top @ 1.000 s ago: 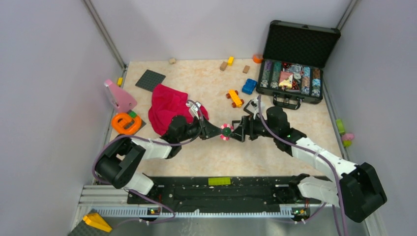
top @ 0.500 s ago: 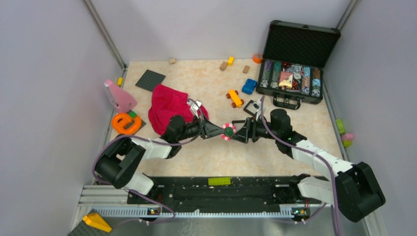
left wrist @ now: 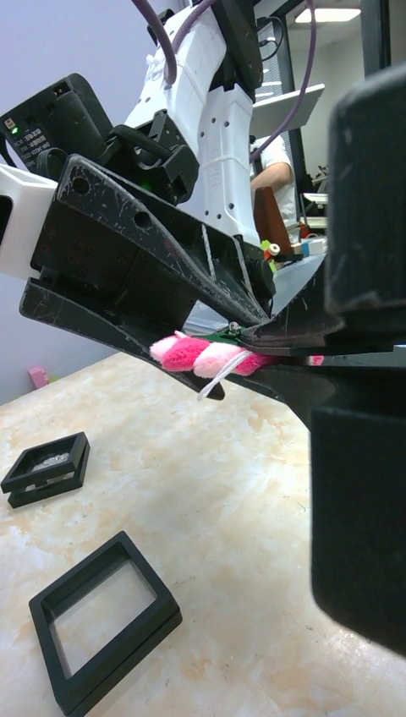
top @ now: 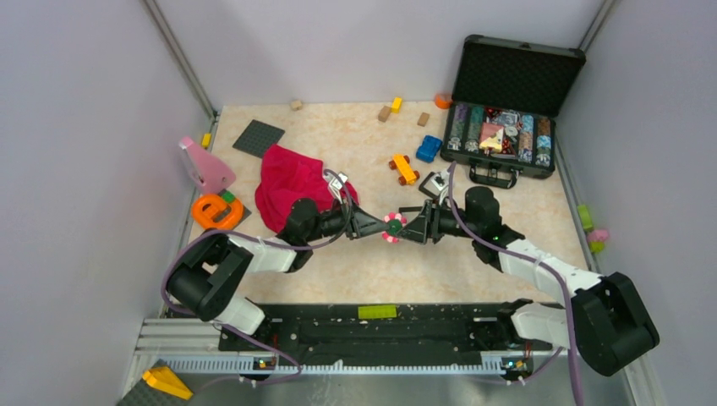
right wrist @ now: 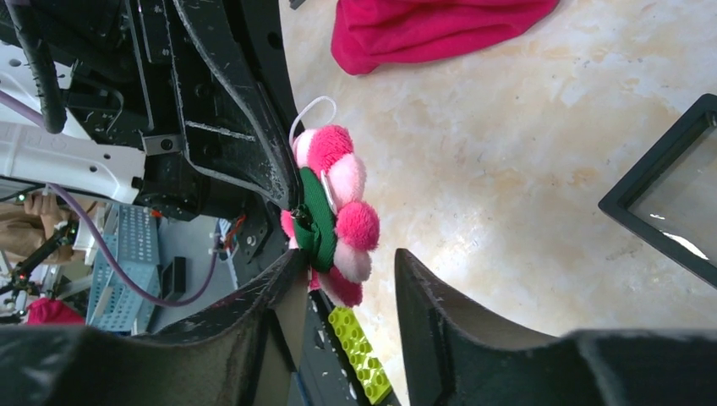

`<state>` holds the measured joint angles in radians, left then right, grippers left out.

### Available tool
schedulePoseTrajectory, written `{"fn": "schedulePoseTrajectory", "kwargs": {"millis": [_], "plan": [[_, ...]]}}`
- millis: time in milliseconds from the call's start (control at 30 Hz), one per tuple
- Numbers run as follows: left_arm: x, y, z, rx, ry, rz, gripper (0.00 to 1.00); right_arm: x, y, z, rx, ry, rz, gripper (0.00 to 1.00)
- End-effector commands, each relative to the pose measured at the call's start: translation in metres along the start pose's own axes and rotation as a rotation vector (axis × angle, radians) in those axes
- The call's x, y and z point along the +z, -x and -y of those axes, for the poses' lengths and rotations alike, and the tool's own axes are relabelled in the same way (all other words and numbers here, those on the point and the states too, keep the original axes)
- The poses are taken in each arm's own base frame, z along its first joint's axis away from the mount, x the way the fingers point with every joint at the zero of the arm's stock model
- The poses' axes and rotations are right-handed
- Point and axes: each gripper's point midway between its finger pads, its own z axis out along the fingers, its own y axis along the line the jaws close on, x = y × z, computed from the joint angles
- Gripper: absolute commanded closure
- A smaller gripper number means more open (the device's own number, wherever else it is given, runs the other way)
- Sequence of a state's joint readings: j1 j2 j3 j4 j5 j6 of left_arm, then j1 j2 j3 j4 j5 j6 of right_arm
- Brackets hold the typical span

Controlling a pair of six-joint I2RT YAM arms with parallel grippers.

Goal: Remove the brooch from the garment
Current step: Close the brooch.

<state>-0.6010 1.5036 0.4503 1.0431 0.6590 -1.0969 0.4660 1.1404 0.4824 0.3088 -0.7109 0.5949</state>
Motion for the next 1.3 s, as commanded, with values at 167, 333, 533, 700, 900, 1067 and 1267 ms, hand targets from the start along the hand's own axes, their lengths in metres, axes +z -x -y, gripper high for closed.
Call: {"fn": "schedulePoseTrajectory", "kwargs": {"millis": [167,333,533,700,900,1067,1267], "plan": [[0.005,0.010,0.019,0.044,-0.080,0.007,1.00,0.000,0.009,-0.007,-0.029,0.046,0.030,0.68],[0.006,0.009,0.022,0.041,-0.092,0.000,1.00,0.000,0.011,-0.009,-0.028,0.049,0.037,0.76],[0.008,0.004,0.024,0.037,-0.100,-0.010,1.00,0.001,0.013,-0.010,-0.018,0.063,0.043,0.70],[0.010,0.000,0.024,0.039,-0.102,-0.018,1.00,0.003,0.013,-0.010,-0.013,0.071,0.046,0.67],[0.010,-0.001,0.026,0.045,-0.106,-0.020,1.00,0.003,0.014,-0.010,-0.007,0.069,0.050,0.68],[0.009,-0.003,0.026,0.047,-0.107,-0.025,1.00,0.001,0.018,-0.010,-0.005,0.063,0.071,0.70],[0.007,-0.006,0.027,0.051,-0.113,-0.028,1.00,0.000,0.020,-0.014,-0.001,0.086,0.082,0.75]]}}
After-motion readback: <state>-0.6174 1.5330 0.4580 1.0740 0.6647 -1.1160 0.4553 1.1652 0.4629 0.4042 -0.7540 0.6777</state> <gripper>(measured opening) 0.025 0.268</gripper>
